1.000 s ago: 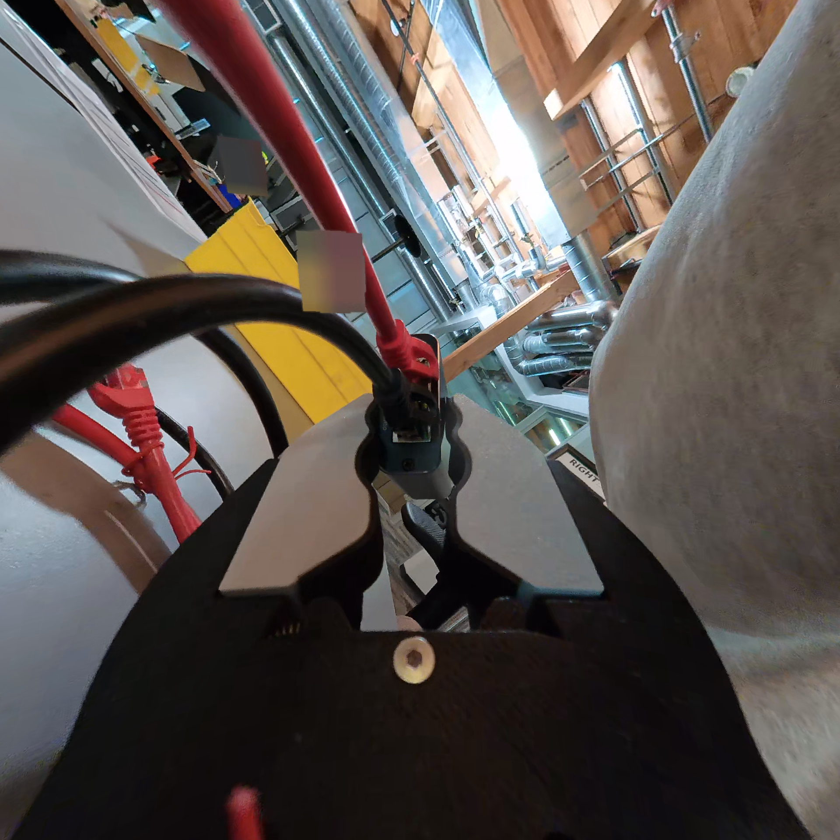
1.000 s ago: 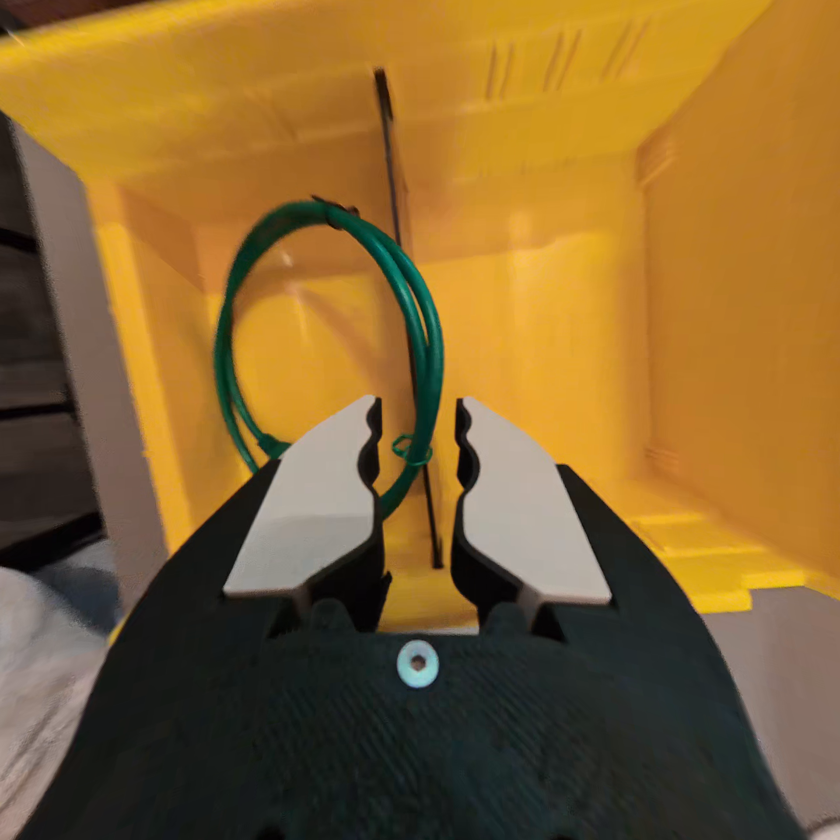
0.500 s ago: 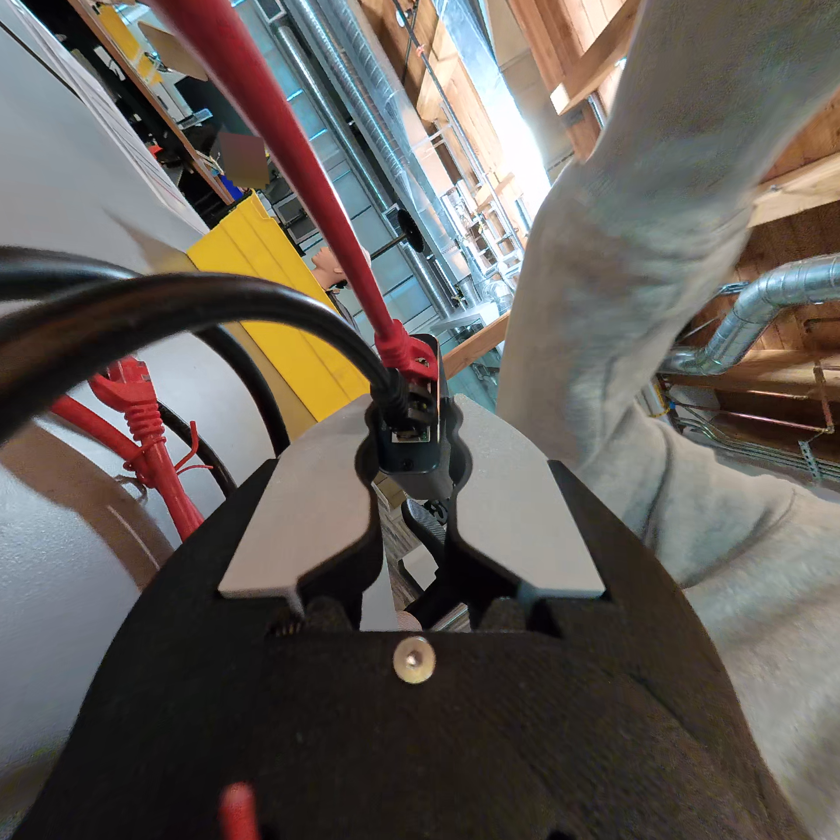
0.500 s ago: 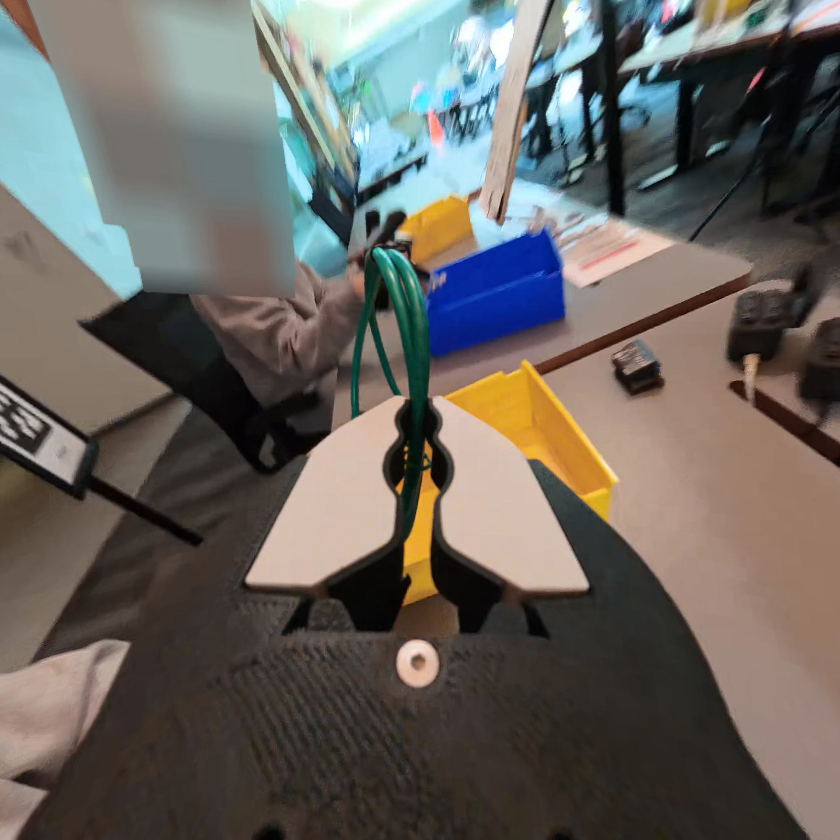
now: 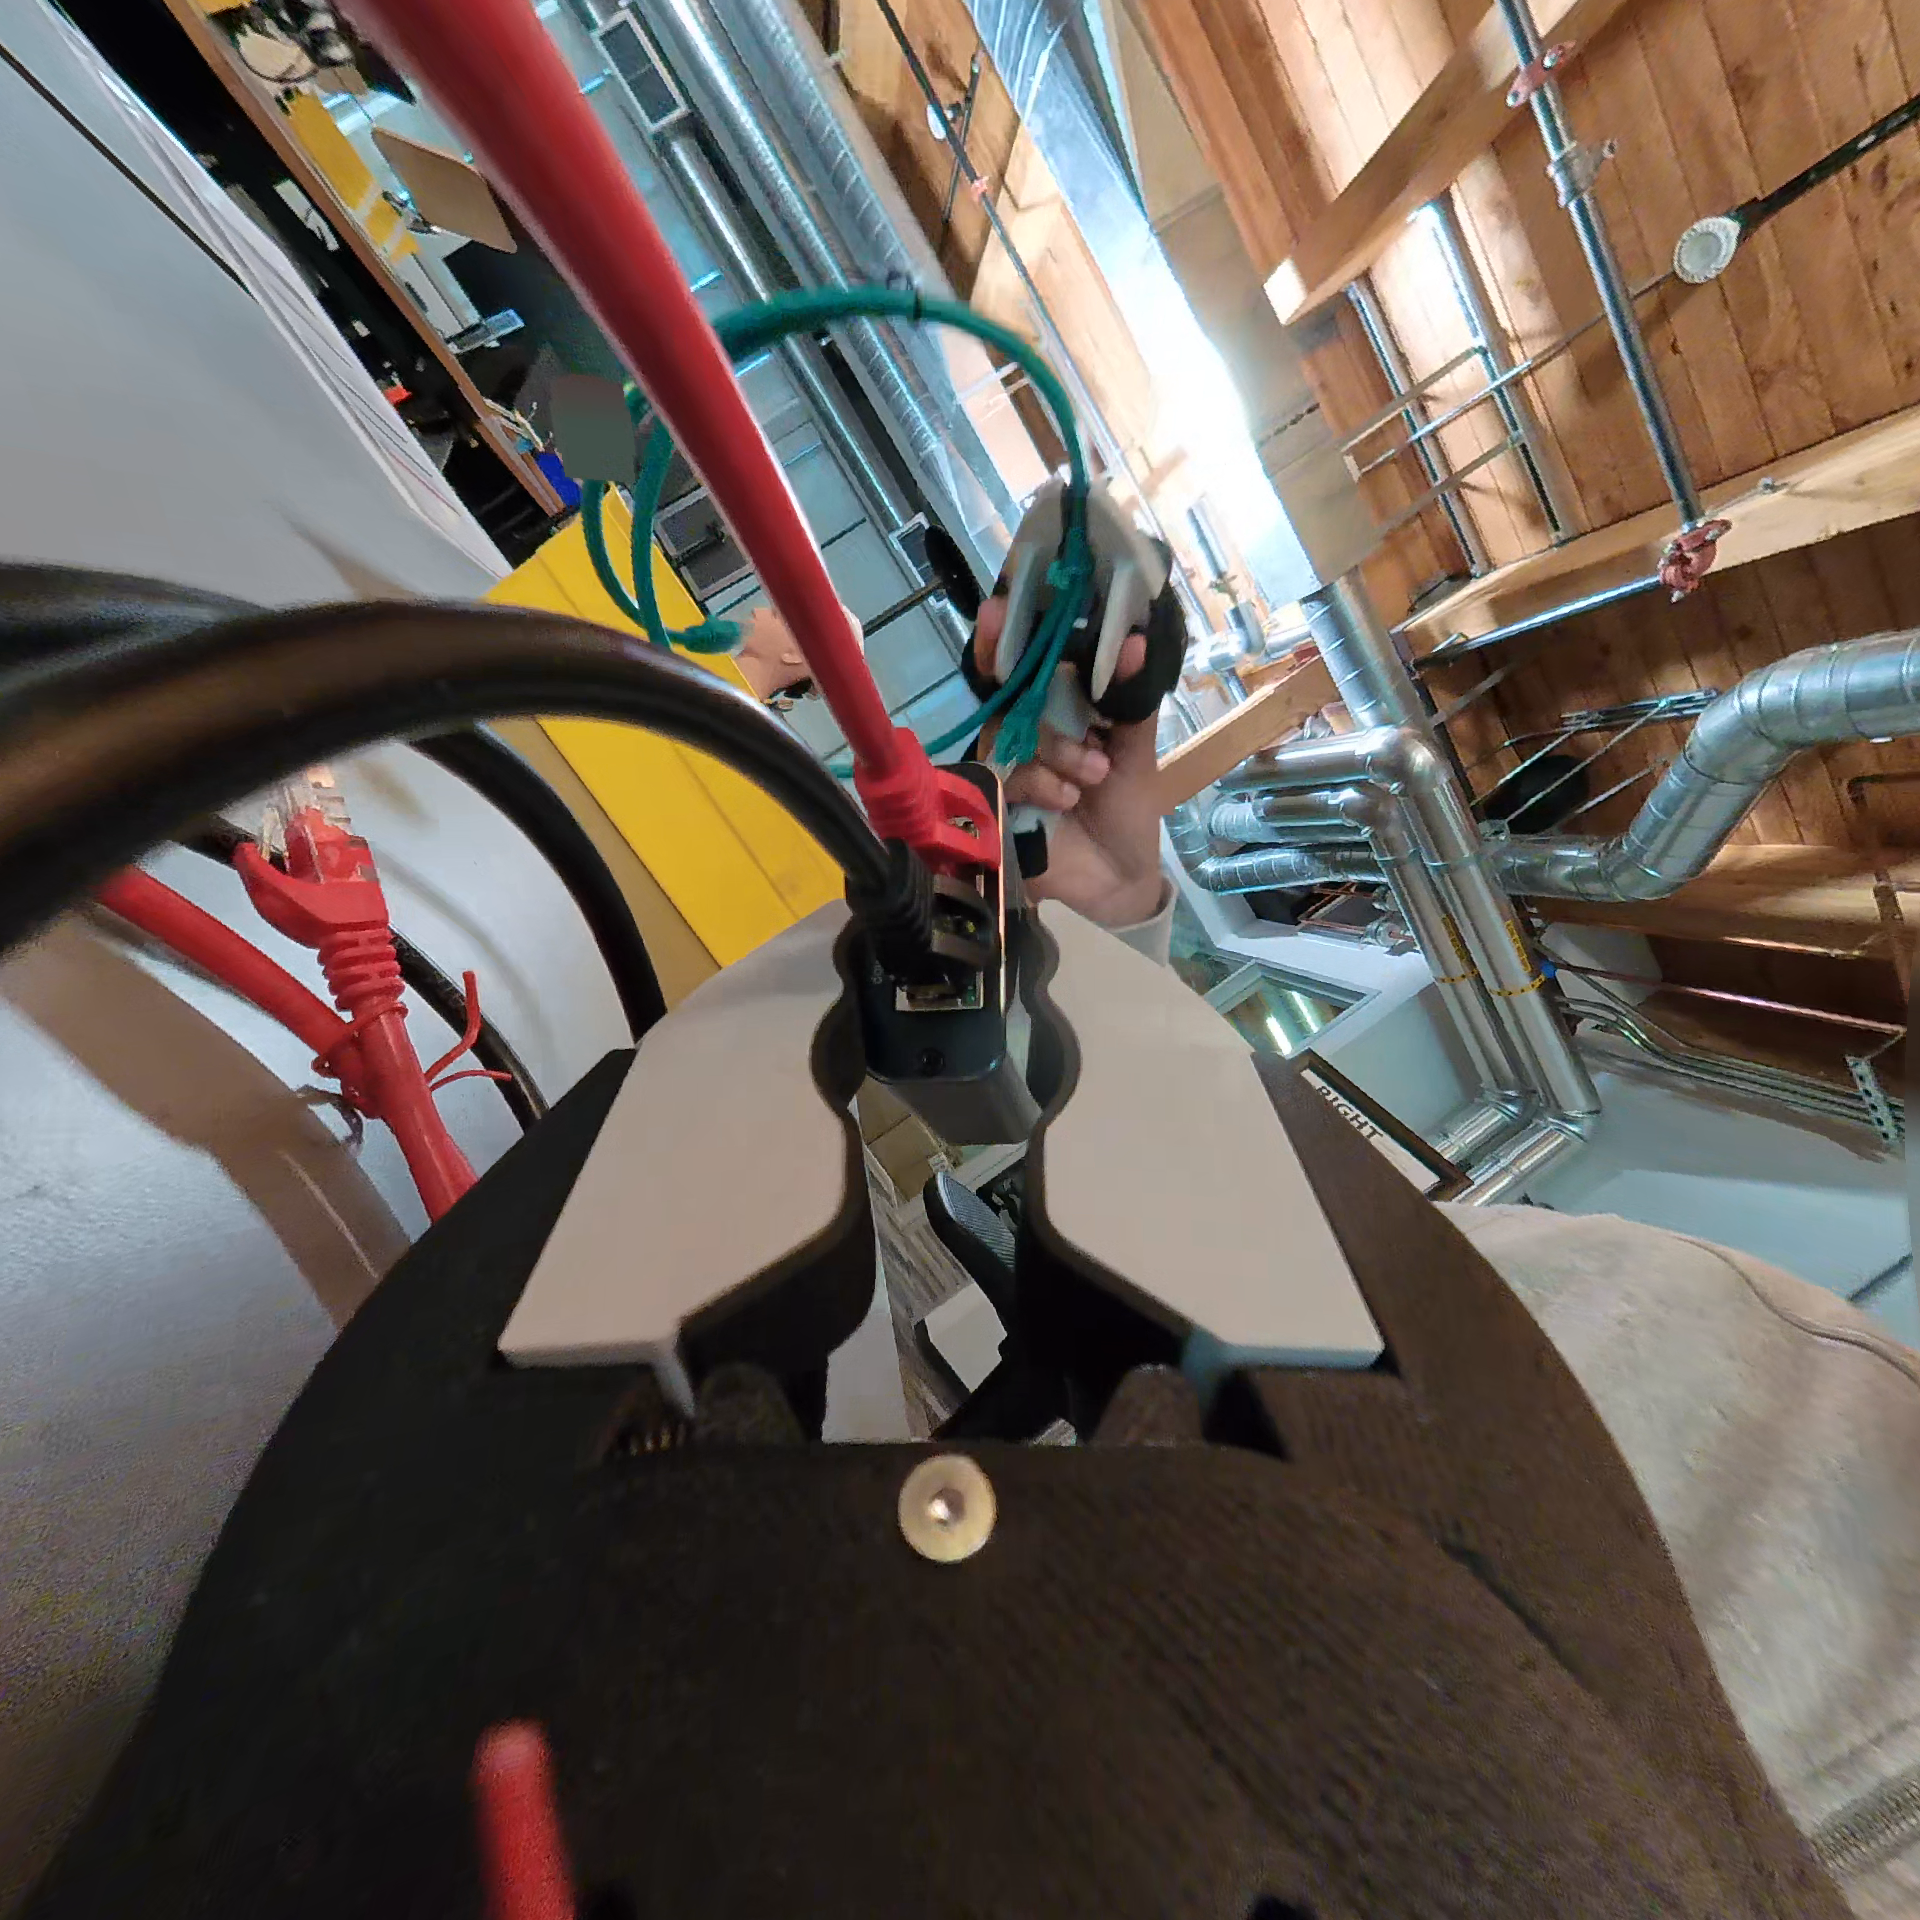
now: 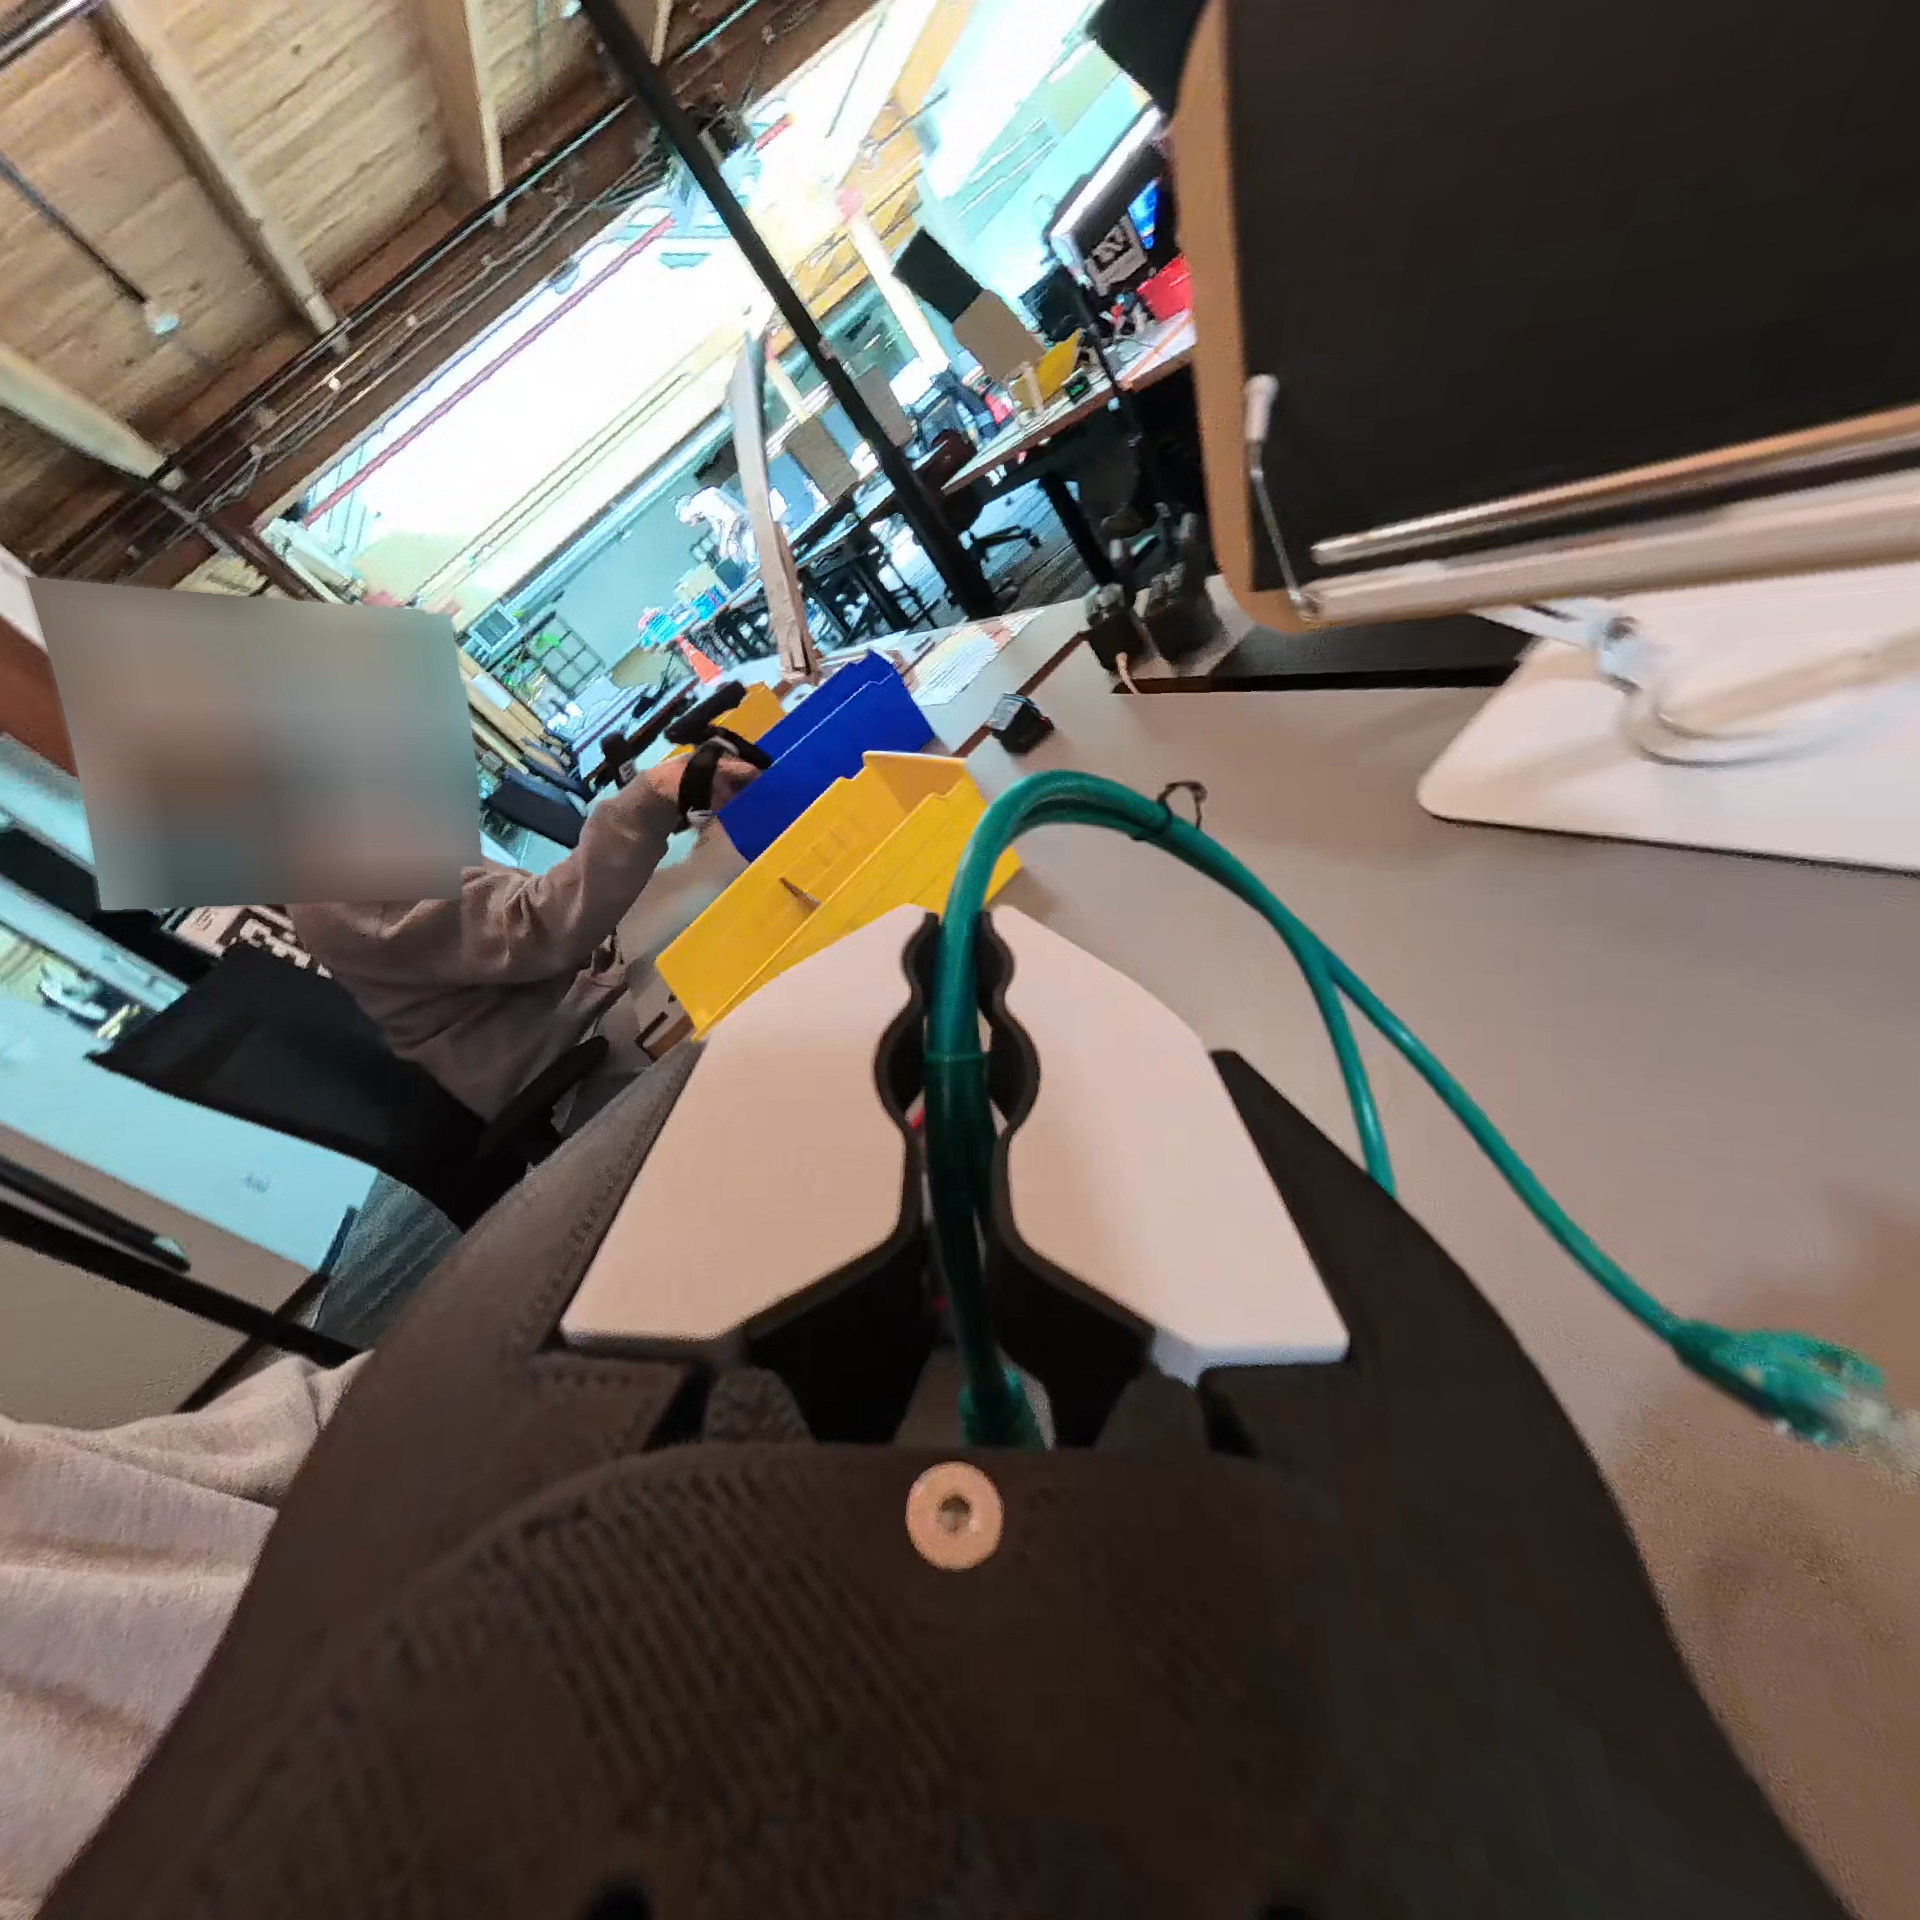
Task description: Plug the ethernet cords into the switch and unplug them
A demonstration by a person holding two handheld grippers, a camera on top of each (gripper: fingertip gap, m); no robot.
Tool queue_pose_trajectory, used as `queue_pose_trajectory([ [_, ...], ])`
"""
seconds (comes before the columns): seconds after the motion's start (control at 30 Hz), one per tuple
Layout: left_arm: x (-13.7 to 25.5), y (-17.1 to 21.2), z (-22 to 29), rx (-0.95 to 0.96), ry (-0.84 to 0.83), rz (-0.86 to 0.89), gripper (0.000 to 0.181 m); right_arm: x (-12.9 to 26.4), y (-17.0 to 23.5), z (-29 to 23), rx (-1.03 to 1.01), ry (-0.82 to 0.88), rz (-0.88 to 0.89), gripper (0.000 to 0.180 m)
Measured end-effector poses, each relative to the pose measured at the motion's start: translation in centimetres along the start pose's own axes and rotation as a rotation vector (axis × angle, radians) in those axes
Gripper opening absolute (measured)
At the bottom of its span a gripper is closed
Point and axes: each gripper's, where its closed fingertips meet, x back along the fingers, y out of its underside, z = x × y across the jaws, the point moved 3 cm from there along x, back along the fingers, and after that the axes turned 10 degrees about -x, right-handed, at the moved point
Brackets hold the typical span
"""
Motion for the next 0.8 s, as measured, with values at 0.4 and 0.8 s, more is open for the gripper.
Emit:
queue_pose_trajectory([
  [0.4, 0.2, -0.3, -0.2, -0.004, -0.018, 0.033, 0.026, 4.5, 1.9, 2.9, 0.269, 0.218, -0.005, 0.006],
  [0.8, 0.3, -0.4, 0.0, 0.014, 0.01, 0.032, 0.026, 1.7, 18.0, 4.3, 0.906, 0.515, -0.409, 0.024],
])
